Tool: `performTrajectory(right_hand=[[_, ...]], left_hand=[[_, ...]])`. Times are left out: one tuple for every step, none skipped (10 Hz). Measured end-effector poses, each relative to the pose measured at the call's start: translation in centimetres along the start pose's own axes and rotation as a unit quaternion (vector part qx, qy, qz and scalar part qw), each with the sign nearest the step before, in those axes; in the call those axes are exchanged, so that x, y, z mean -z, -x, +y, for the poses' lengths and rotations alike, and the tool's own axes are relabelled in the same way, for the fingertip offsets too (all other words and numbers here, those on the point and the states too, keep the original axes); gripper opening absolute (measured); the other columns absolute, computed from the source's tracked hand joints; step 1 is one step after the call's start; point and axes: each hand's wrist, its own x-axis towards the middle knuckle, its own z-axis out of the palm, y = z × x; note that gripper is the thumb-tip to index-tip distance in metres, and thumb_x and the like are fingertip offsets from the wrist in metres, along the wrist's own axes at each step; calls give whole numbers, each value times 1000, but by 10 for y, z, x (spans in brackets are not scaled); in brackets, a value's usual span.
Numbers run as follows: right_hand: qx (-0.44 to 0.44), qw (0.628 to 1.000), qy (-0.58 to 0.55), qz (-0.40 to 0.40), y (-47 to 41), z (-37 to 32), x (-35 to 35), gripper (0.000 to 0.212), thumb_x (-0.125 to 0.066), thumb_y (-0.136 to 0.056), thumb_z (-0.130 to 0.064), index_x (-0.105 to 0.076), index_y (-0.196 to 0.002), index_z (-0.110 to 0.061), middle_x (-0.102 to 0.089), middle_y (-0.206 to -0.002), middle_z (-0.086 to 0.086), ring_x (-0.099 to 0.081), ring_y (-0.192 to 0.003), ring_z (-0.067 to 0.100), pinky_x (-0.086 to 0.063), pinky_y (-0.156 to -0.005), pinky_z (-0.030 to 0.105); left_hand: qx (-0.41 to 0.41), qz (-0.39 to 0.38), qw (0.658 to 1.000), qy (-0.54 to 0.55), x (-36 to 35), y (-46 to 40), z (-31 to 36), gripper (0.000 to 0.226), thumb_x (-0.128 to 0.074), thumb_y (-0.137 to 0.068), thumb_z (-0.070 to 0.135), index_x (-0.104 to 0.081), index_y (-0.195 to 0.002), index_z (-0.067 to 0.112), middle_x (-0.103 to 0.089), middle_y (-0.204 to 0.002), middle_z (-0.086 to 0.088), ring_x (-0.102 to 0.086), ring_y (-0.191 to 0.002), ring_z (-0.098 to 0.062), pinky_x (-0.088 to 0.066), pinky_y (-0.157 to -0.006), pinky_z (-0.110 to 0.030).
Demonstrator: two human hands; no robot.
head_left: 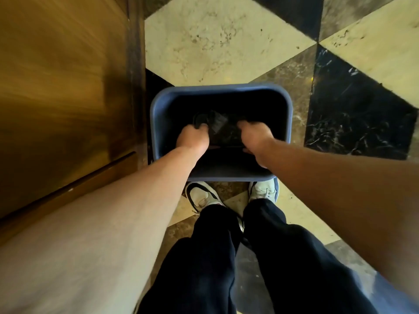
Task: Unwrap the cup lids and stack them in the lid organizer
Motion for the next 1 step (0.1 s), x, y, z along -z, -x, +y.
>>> performTrajectory(right_hand=[[28, 998, 51, 15, 53, -21, 19, 38, -45, -104, -36, -66, -120, -10, -62, -94, 8, -59, -92, 30, -49, -83, 35]], left_hand=[[-11, 5, 999, -49, 25, 36, 14, 51, -40, -104, 48, -58, -132, 10, -64, -124, -15, -61, -112, -35, -48, -94, -43]])
